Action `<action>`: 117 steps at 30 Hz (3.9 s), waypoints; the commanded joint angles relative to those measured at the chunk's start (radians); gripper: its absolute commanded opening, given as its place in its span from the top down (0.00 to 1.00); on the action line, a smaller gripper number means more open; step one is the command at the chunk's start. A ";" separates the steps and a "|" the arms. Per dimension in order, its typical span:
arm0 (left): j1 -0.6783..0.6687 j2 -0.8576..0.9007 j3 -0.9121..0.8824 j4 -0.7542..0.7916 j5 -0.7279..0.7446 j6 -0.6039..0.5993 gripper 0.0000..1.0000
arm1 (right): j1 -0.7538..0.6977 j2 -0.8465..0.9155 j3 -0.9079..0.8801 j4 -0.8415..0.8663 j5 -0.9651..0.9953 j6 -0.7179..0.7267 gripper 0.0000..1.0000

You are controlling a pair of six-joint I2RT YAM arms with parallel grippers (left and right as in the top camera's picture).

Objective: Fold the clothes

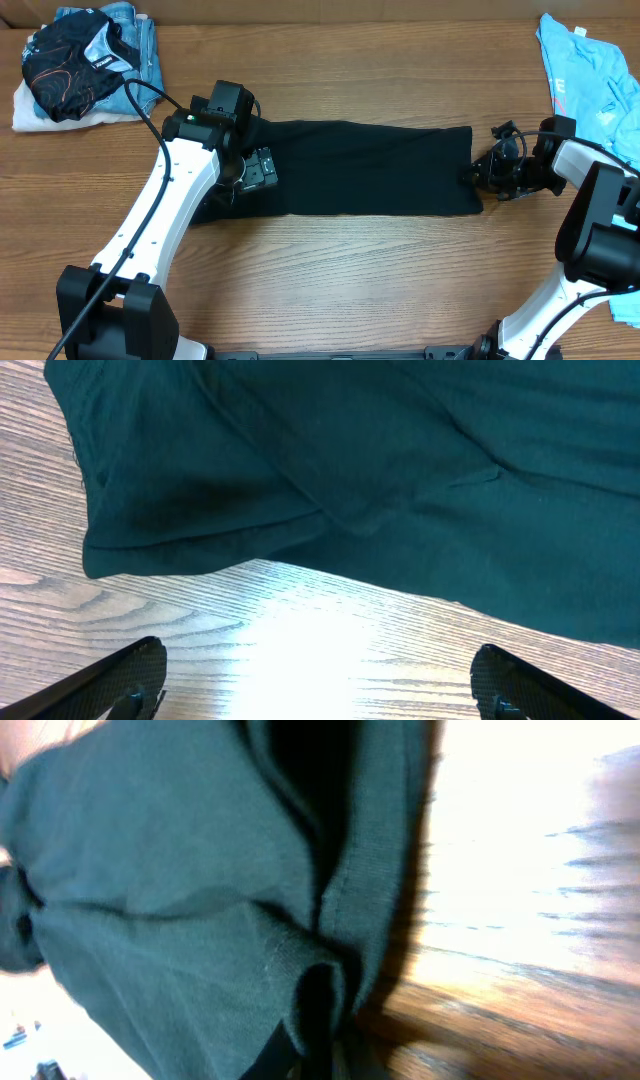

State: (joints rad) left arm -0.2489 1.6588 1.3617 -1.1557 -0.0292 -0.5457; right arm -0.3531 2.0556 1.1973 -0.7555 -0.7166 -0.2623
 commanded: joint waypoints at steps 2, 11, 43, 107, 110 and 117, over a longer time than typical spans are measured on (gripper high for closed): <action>-0.008 -0.003 -0.006 0.000 0.008 0.019 0.00 | 0.004 0.015 0.013 0.010 0.105 0.111 0.96; -0.008 -0.003 -0.006 -0.001 0.007 0.030 0.00 | -0.011 -0.002 0.095 -0.024 0.283 0.328 0.96; -0.008 -0.003 -0.006 0.005 0.004 0.029 0.00 | 0.489 -0.259 0.127 -0.148 0.734 0.503 0.96; -0.008 -0.003 -0.006 -0.014 0.004 0.030 0.00 | 0.018 0.029 0.143 -0.126 -0.138 -0.062 0.18; -0.008 -0.003 -0.006 -0.012 0.004 0.030 0.00 | 0.018 0.044 0.143 -0.161 -0.163 -0.138 0.16; -0.008 -0.003 -0.006 -0.013 0.005 0.030 0.00 | 0.018 0.067 0.143 -0.175 -0.184 -0.166 0.12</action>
State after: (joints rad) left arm -0.2489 1.6588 1.3617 -1.1667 -0.0296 -0.5388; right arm -0.3378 2.1071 1.3453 -0.9318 -0.8650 -0.3927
